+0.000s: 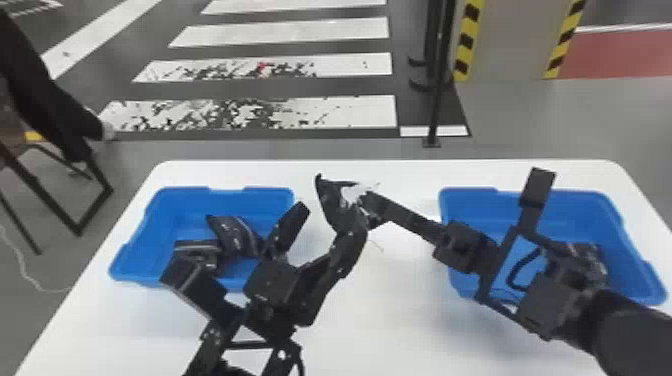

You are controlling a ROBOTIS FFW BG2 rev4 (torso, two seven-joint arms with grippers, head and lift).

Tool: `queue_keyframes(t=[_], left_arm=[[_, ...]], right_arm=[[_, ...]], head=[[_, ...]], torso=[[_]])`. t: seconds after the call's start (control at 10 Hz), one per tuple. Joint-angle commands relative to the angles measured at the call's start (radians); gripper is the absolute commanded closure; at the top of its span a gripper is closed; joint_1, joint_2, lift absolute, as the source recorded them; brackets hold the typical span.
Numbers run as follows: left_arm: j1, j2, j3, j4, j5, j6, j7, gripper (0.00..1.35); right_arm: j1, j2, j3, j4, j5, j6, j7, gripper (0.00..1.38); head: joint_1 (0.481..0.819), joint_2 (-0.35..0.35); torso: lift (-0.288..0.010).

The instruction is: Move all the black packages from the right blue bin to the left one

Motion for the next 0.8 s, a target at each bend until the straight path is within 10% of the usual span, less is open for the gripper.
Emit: queue_keyframes(t=[0.0, 0.3, 0.5, 0.7], left_arm=[[0.0, -0.001, 0.006, 0.0, -0.012, 0.01, 0.0, 0.18], [0.0, -0.007, 0.022, 0.0, -0.022, 0.027, 0.0, 0.31], [0.015, -0.01, 0.05, -0.049, -0.078, 0.091, 0.015, 1.05], [0.032, -0.008, 0.058, -0.086, -0.11, 0.116, 0.049, 1.22]], right_arm=[[-0.004, -0.001, 0.024, 0.002, -0.014, 0.0, 0.0, 1.2], [-0.008, -0.004, 0.044, 0.007, -0.026, 0.0, 0.0, 1.2], [-0.008, -0.004, 0.044, 0.007, -0.028, 0.0, 0.002, 1.2], [-0.011, -0.004, 0.044, 0.007, -0.03, -0.007, 0.003, 1.2]], head=[[0.695, 0.129], [0.695, 0.16], [0.695, 0.166], [0.695, 0.175]], torso=[[-0.14], [-0.14], [-0.14], [-0.14]])
